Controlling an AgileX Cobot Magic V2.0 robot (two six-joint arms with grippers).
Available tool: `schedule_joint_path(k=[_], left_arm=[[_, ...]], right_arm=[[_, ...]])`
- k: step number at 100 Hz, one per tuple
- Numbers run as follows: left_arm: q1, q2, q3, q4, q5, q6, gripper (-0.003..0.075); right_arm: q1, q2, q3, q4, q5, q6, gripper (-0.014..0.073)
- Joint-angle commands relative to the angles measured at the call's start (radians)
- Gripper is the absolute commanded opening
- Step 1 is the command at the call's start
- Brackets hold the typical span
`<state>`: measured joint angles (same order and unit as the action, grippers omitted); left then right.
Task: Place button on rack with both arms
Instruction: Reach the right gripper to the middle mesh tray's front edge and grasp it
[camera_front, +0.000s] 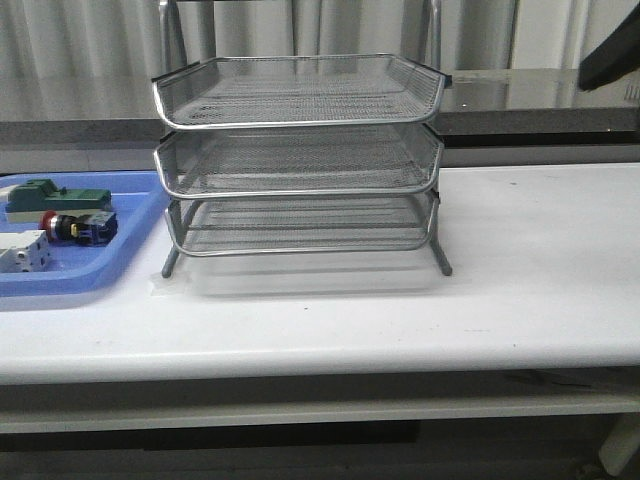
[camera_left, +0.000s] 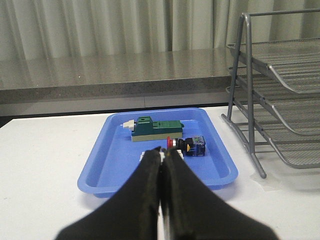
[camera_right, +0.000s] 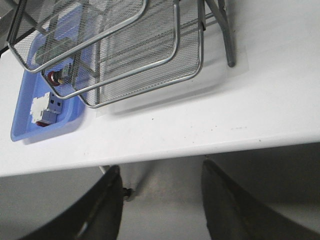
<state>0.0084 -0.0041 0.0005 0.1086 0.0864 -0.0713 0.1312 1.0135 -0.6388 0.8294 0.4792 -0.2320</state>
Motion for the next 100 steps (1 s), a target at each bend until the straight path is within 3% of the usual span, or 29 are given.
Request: schedule_joint_path(k=[1,22,37,100], left_arm=[[0.003,-0.035,0.047,-0.001,-0.086,-0.01,-0.002],[0.003,-0.035,0.047,-0.001,-0.086,-0.01,-0.002],[0.003,-0.035,0.047,-0.001,-0.086,-0.01,-0.002],[0.003,-0.035,0.047,-0.001,-0.086,-0.01,-0.002]], right_arm=[[0.001,0.079,-0.045,0.2,-0.064,-0.154,0.0384],[0.001,0.299,-0.115,0.585,-0.013,-0.528,0.0384],[0.001,0.421,-0.158,0.757,0.007,-0.681,0.0384],[0.001,0.745,-0.392,0.82,0.089,-0.717,0.0384]])
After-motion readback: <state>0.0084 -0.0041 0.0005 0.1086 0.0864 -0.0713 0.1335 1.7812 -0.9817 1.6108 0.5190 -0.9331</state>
